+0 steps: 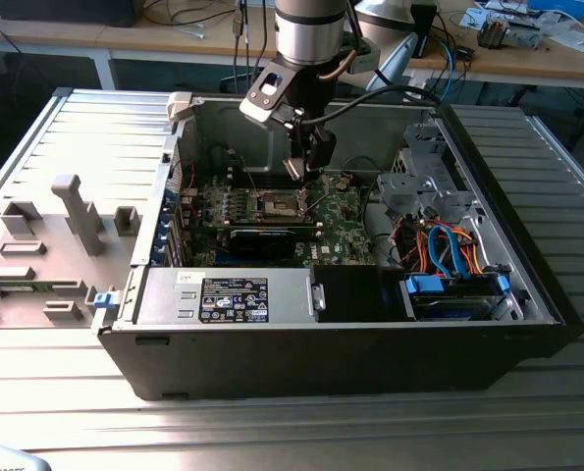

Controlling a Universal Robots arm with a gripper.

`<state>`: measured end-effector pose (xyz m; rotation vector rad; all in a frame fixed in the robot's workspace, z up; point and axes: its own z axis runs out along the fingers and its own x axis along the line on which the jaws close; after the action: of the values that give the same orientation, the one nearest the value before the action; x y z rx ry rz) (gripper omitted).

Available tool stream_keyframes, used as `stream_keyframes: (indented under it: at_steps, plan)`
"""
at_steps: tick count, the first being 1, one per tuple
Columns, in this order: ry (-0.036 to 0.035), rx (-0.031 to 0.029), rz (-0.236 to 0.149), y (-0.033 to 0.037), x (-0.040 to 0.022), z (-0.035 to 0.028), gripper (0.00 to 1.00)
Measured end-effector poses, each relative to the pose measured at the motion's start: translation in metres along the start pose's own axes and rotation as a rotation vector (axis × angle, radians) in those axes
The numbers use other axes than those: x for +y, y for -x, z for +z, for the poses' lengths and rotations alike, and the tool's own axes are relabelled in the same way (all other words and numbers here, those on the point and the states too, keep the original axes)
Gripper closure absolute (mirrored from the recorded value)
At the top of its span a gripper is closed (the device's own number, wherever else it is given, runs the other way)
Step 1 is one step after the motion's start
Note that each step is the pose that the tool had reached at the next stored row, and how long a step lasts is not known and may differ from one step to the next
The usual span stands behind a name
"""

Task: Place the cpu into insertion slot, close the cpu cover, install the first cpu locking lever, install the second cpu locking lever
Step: 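Place the cpu into insertion slot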

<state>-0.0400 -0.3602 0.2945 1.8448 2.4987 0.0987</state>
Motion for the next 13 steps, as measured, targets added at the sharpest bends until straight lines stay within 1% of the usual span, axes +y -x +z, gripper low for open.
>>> stream_keyframes:
  at_steps: [13]
  plan:
    - [0.0001, -0.0008, 0.011, 0.0, 0.0, 0.0003, 0.45]
